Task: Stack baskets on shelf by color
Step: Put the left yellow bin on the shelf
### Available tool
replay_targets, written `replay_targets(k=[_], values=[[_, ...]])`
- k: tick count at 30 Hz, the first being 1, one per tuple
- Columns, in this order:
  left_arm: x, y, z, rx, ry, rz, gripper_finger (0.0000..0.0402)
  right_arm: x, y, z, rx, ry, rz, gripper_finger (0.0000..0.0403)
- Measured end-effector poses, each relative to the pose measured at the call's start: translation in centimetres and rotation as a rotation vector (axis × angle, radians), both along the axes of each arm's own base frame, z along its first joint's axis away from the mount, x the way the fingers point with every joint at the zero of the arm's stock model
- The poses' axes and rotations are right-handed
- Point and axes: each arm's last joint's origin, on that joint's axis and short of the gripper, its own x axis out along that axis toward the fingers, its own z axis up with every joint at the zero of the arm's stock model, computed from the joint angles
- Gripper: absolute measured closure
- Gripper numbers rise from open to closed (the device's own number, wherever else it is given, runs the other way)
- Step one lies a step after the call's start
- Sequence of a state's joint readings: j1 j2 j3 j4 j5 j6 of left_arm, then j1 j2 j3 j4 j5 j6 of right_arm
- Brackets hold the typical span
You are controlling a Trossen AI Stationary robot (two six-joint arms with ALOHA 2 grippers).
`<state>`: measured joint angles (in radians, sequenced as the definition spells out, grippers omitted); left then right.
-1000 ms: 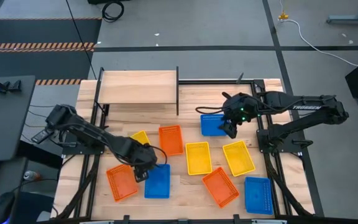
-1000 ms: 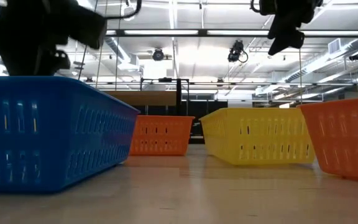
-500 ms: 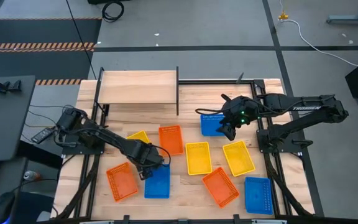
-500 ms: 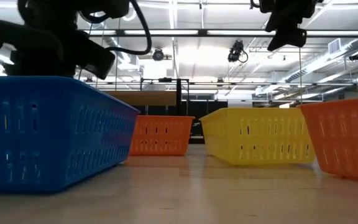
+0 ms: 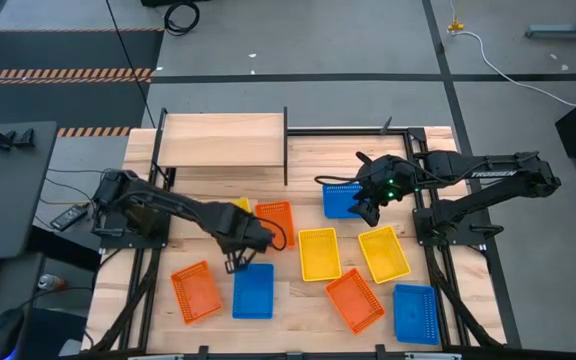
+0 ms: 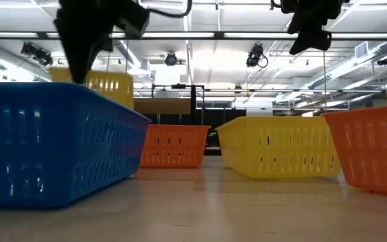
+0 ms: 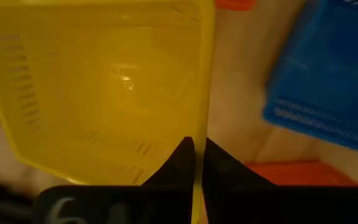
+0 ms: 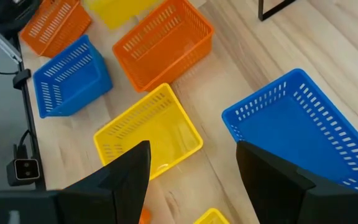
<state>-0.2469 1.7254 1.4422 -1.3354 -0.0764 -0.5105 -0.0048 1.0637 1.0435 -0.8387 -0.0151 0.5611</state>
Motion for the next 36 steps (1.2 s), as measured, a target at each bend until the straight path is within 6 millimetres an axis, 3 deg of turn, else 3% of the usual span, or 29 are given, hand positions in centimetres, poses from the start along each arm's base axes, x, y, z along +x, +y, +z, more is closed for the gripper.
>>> replay_targets(k=[9, 14, 18, 25, 31, 36], values=[[1.2, 2.9, 6.1, 0.087, -0.119, -0.046, 0.0389, 0.0, -0.1, 0.0, -0.047, 0.000, -0.020, 0.0159], [2.0, 6.0, 9.0, 0.210, -0.197, -0.221, 0.0389, 0.1, -0.2, 0.1, -0.081, -0.010, -0.010, 0.0159], [2.1, 9.9, 9.2, 0.243, -0.173, -0.275, 0.0384, 0.7, -0.5, 0.7, -0.091, -0.099, -0.041, 0.0159], [1.0, 16.3, 9.3, 0.283, -0.116, -0.195, 0.0389, 1.0, -0.5, 1.1, -0.060, -0.158, -0.055, 0.0159], [-1.6, 19.1, 9.0, 0.221, 0.063, -0.214, 0.0387, 1.0, -0.6, 1.1, -0.063, -0.158, -0.062, 0.0159], [-3.2, 20.6, 9.8, 0.202, 0.036, -0.198, 0.0388, 1.0, -0.8, 1.1, -0.101, -0.157, -0.104, 0.0159]])
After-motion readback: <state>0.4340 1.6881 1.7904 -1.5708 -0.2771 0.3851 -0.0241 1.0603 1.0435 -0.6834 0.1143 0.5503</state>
